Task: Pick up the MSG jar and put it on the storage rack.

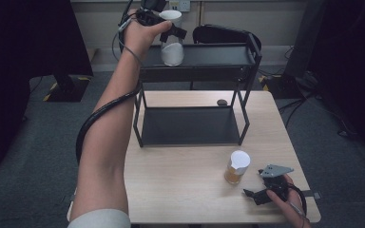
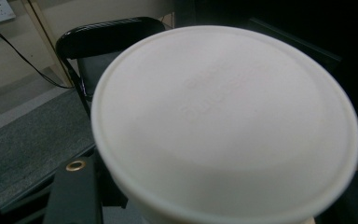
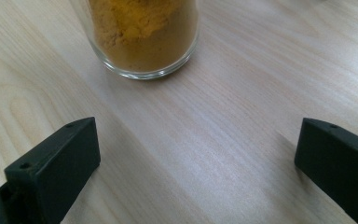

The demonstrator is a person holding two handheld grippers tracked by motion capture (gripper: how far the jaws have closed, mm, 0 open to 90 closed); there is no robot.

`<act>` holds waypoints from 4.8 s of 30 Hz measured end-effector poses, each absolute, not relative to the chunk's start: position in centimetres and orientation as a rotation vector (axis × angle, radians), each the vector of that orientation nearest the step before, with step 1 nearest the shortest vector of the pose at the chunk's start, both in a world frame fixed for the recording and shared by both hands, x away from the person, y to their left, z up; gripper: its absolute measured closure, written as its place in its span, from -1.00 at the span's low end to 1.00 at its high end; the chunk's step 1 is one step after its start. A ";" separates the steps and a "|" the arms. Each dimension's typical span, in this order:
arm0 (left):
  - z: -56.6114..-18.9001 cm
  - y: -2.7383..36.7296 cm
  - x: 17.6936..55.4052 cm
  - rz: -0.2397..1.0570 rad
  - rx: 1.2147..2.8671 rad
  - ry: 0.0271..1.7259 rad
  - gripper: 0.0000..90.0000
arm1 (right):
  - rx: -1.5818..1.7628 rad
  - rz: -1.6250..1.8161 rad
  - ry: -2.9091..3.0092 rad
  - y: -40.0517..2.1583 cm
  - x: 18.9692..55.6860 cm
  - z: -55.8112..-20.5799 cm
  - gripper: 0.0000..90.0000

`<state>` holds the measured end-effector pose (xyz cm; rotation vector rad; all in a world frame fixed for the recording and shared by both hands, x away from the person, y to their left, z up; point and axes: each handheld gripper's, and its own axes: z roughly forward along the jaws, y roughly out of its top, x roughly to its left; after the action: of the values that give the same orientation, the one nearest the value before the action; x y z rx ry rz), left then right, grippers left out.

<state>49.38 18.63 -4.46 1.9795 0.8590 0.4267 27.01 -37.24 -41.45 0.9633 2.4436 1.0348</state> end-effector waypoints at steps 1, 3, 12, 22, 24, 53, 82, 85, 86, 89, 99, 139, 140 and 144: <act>-4.5 18.5 49.5 0.426 1.981 0.861 -0.22 | 0.963 1.035 2.443 -37.2 27.0 -41.5 -1.00; -4.7 18.3 49.8 0.429 1.983 0.864 -0.22 | 0.964 1.035 2.443 -37.2 27.0 -41.5 -1.00; -5.3 17.8 50.8 0.442 1.976 0.886 -0.23 | 0.963 1.035 2.443 -37.2 27.0 -41.5 -1.00; -5.8 17.6 51.0 0.466 1.981 0.873 -0.23 | 0.963 1.035 2.444 -37.2 27.0 -41.5 -1.00; -5.9 17.7 50.8 0.468 1.980 0.869 -0.23 | 0.963 1.035 2.444 -37.2 27.0 -41.5 -1.00; -8.2 19.7 46.6 0.443 1.826 0.970 -0.99 | 0.960 1.035 2.443 -37.3 27.0 -41.5 -1.00; -13.2 20.6 43.2 0.357 1.850 0.826 -0.98 | 0.963 1.033 2.439 -37.2 26.9 -41.5 -1.00; -13.9 20.6 43.0 0.351 1.854 0.806 -0.98 | 0.964 1.033 2.439 -37.2 26.9 -41.5 -1.00; -14.2 20.7 43.0 0.343 1.853 0.796 -0.98 | 0.966 1.034 2.438 -37.2 26.9 -41.5 -1.00; -15.0 20.6 42.8 0.337 1.856 0.785 -0.98 | 0.966 1.034 2.438 -37.2 26.9 -41.5 -1.00; -17.4 20.9 42.6 0.306 1.848 0.756 -0.98 | 0.966 1.034 2.438 -37.2 26.9 -41.5 -1.00; -26.2 22.2 41.4 0.198 1.864 0.724 -0.98 | 0.968 1.034 2.436 -37.2 26.8 -41.5 -1.00; -26.5 22.3 41.3 0.196 1.865 0.724 -0.98 | 0.969 1.034 2.436 -37.2 26.8 -41.5 -1.00; -27.6 22.4 41.3 0.184 1.867 0.731 -0.98 | 0.969 1.034 2.436 -37.2 26.8 -41.5 -1.00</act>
<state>41.30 22.45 -27.59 1.8669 0.7306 0.1844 26.85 -37.16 -41.50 0.9688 2.4358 1.0337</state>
